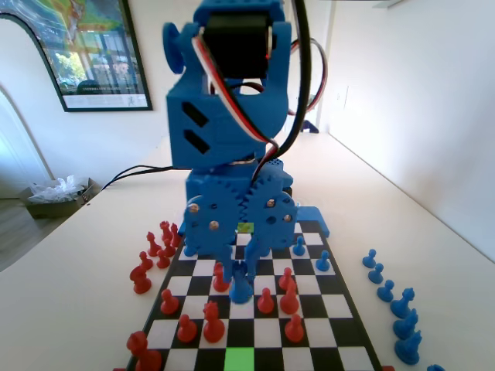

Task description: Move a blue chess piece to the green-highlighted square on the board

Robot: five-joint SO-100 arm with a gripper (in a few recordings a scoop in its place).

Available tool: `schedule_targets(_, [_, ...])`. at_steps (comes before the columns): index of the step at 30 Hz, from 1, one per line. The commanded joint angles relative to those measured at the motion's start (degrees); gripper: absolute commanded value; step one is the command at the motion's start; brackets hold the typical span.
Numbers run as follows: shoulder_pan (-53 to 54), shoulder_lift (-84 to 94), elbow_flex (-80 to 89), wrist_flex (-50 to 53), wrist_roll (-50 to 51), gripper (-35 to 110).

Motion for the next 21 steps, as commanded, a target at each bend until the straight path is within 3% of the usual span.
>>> schedule_targets(1, [0.8,-0.2,-8.3,3.8,1.5,1])
schedule_targets(21, [0.9,-14.7,-26.4,13.4,5.7,1])
